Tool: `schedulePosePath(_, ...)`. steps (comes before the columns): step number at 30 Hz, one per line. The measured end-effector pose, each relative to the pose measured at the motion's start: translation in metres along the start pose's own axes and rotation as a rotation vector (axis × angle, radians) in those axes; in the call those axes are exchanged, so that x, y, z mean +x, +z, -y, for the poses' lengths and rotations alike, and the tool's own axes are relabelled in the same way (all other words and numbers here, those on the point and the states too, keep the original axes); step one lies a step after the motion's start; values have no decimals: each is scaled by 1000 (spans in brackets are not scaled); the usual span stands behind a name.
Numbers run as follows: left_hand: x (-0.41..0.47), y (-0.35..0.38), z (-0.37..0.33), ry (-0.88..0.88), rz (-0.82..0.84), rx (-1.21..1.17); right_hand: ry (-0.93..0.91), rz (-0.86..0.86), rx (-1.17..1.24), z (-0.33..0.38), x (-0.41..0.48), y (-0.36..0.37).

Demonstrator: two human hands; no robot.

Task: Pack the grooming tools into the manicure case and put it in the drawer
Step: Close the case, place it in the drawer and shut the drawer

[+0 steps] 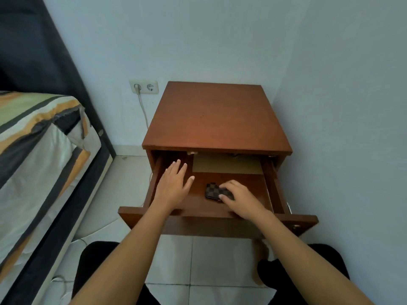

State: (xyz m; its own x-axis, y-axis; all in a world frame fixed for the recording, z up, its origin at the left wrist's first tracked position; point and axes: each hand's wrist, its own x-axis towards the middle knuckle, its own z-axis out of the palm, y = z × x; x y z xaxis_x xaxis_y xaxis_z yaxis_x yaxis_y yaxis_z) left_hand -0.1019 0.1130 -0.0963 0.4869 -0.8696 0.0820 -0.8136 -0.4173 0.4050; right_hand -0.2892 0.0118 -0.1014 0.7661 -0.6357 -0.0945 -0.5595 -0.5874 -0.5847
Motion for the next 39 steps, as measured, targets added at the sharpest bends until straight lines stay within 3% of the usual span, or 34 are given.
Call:
schedulePosePath(8,-86,6,-6,255,-103,-50,-198,-208,-44,10,-70,8)
schedulePosePath(14,-105,15,2,261,-146,-52,-246,-297,-150,8,-84,16)
schedulePosePath(32,4,31,14,253,-221,-112,-202,-403,-112,-15,14,0)
schedulePosePath(39,61,35,21,330,-276,-60,-192,-413,-196,-31,66,-20)
